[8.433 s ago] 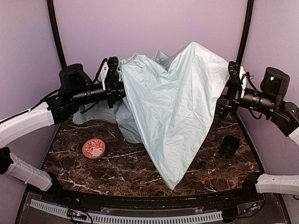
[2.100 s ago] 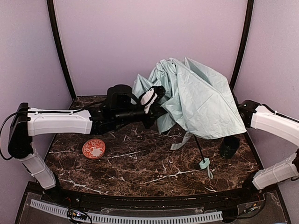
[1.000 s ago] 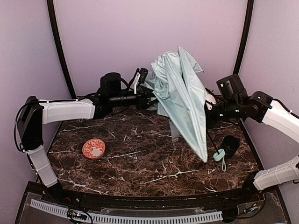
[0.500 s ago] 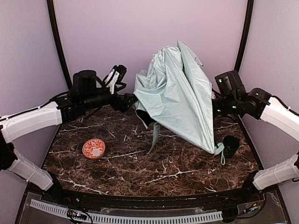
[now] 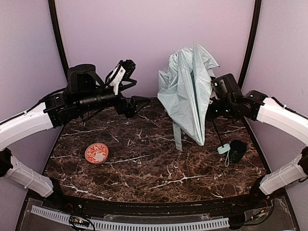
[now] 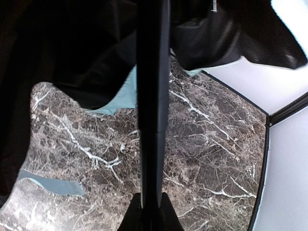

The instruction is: Put away the umbrella

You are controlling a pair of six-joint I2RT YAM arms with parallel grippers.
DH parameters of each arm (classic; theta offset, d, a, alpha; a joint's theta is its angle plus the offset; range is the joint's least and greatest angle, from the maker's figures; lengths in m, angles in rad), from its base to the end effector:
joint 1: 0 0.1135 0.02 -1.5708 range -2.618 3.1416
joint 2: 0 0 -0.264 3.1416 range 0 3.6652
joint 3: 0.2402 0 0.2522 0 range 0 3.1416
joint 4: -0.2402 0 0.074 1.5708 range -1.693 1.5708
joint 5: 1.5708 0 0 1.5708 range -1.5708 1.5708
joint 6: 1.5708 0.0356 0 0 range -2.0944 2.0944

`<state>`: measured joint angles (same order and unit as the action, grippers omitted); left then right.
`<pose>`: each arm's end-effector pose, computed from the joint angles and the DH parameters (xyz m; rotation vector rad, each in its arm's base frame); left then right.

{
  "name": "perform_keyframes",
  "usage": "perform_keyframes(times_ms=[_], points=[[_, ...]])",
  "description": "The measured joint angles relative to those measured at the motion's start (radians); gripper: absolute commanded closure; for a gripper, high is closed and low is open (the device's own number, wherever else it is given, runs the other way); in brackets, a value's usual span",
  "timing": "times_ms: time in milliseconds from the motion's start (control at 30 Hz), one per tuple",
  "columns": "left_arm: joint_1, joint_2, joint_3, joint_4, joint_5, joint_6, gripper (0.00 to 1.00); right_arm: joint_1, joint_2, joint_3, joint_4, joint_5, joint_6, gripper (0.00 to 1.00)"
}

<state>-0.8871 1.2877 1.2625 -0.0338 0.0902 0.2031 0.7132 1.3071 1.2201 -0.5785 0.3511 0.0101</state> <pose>0.1882 -0.2361 0.4143 0.9220 1.3842 -0.5960 0.2235 0.1772 0.3405 -0.5744 2.1126 0.0134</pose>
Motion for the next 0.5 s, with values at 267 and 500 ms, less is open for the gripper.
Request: perform_keyframes(times_ms=[267, 500], points=[[0.002, 0.021, -0.020, 0.032, 0.128, -0.061, 0.08, 0.002, 0.063, 0.012, 0.065, 0.021, 0.031, 1.00], [-0.035, 0.264, 0.135, 0.123, 0.267, -0.326, 0.06, 0.014, 0.121, 0.012, 0.078, 0.043, 0.047, 1.00]])
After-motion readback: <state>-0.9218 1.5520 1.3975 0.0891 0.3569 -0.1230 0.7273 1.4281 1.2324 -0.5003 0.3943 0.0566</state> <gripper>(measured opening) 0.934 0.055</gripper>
